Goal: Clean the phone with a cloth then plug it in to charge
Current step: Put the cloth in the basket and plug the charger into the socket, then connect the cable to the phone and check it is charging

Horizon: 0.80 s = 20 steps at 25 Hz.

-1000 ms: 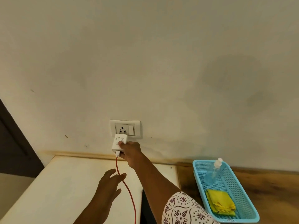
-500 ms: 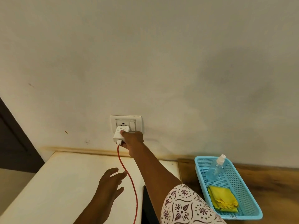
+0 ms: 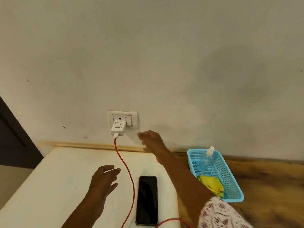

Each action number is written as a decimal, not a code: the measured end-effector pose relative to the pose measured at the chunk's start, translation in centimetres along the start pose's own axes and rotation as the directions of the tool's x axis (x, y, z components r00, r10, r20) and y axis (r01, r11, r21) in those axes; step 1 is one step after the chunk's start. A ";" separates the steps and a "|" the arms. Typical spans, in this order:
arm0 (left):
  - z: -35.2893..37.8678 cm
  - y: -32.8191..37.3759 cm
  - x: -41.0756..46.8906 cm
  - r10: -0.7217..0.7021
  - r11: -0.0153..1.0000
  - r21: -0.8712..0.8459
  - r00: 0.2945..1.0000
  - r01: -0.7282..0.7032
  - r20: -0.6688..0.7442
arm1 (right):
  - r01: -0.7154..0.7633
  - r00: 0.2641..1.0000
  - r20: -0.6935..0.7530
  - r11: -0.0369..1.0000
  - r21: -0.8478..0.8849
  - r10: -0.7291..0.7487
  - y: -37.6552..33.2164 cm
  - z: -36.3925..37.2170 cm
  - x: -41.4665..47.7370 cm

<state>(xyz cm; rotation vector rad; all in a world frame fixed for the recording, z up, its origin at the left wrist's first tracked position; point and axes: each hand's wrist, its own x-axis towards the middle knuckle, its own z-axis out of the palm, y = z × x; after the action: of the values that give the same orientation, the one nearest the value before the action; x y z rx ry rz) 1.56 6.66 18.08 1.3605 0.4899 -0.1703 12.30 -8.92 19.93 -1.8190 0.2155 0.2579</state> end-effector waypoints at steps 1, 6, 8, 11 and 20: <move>0.1 -0.2 -0.4 0.005 1.000 0.011 1.000 -0.005 -0.022 | 0.020 0.999 -0.036 0.998 -0.055 -0.022 1.7 -2.1 -1.9; 2.0 -2.4 -2.7 0.128 0.983 0.144 0.984 -0.110 -0.126 | -0.019 0.955 -0.293 0.973 -0.229 -0.051 10.9 -10.0 -13.8; 2.9 -4.0 -3.5 0.183 0.961 0.224 0.980 -0.161 -0.080 | -0.044 0.910 -0.412 0.972 -0.230 -0.056 13.2 -11.2 -18.1; 4.7 -7.5 -4.5 0.153 0.843 0.498 0.979 -0.202 0.138 | -0.180 0.864 -0.503 0.951 -0.250 0.030 16.8 -10.9 -22.3; 7.0 -15.0 -6.8 -0.115 0.391 0.903 0.964 -0.178 0.240 | -0.350 0.935 -0.233 0.582 -0.734 0.268 21.0 -6.9 -21.9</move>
<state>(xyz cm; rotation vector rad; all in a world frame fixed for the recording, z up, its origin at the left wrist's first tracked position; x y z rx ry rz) -8.74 -4.37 8.49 2.4321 0.0800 -0.6776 -14.12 -20.77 8.49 -2.6604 0.5690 0.5799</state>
